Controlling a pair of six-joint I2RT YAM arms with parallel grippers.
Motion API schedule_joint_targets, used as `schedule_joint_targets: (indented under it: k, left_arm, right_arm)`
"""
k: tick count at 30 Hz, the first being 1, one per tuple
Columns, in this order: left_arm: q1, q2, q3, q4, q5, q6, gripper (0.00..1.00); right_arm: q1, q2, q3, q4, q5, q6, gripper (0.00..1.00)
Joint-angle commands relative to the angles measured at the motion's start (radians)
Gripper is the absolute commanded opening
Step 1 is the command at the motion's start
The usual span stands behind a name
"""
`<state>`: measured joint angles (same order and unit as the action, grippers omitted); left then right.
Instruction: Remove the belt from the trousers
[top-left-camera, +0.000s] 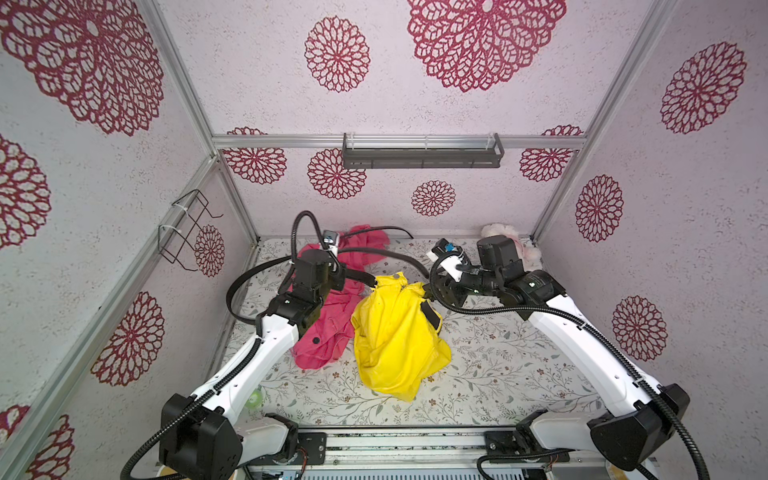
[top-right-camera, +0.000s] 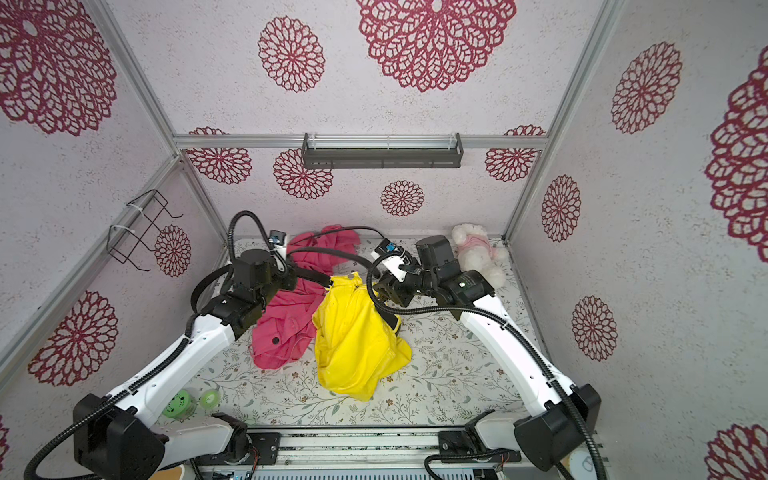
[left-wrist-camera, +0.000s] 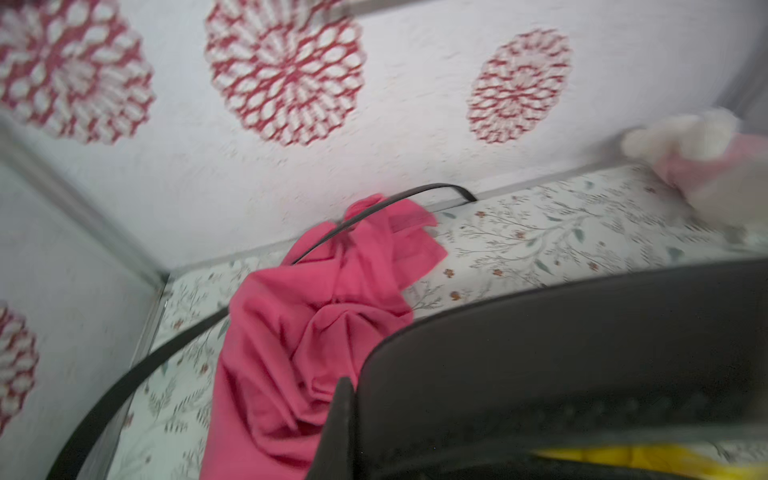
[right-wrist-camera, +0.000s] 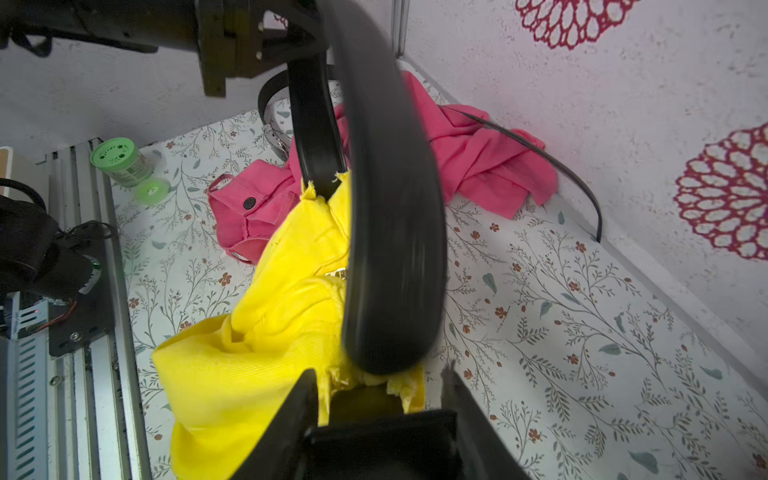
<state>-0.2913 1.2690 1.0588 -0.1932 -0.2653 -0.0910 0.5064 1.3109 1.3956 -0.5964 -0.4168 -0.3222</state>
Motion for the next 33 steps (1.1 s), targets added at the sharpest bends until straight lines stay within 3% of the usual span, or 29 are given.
schedule_joint_targets:
  k: [1,4,7,8,10,11,12,15,18,22,28,33]
  left_arm:
    - [0.141,-0.028,-0.001,-0.081,-0.108,-0.209,0.0]
    - [0.153,-0.024,-0.018,-0.069,-0.025,-0.251,0.0]
    - [0.094,0.019,0.017,-0.063,0.059,-0.216,0.0]
    - [0.069,0.044,0.041,-0.066,0.102,-0.188,0.14]
    - [0.009,0.131,0.156,-0.16,0.161,-0.144,0.7]
    - [-0.012,0.17,0.221,-0.238,0.173,-0.139,0.89]
    - [-0.03,0.204,0.281,-0.313,0.176,-0.14,0.98]
    - [-0.072,0.174,0.305,-0.372,0.172,-0.165,0.97]
    - [-0.108,0.042,0.211,-0.274,0.226,-0.221,0.97]
    - [-0.243,-0.046,0.108,-0.16,0.22,-0.282,0.97]
    - [-0.461,0.074,0.05,0.027,0.205,-0.351,0.97]
    - [-0.535,0.259,0.125,0.125,0.265,-0.332,0.98]
  right_arm:
    - [-0.054,-0.076,0.006,-0.098,0.069,0.005,0.0]
    - [-0.06,-0.078,0.003,-0.085,0.053,0.016,0.0]
    - [-0.059,-0.065,0.009,-0.065,0.044,0.033,0.0]
    - [-0.059,-0.059,0.014,-0.059,0.048,0.041,0.0]
    - [-0.059,-0.04,0.041,-0.051,0.063,0.057,0.0]
    - [-0.059,-0.029,0.06,-0.052,0.076,0.064,0.0]
    - [-0.059,-0.019,0.082,-0.057,0.09,0.071,0.0]
    - [-0.06,0.01,0.151,-0.079,0.126,0.093,0.0]
    - [-0.062,0.039,0.209,-0.101,0.141,0.113,0.0]
    - [-0.062,0.066,0.235,-0.082,0.139,0.151,0.0]
    - [-0.062,0.073,0.243,-0.033,0.109,0.192,0.0]
    - [-0.061,0.068,0.262,-0.041,0.12,0.199,0.0]
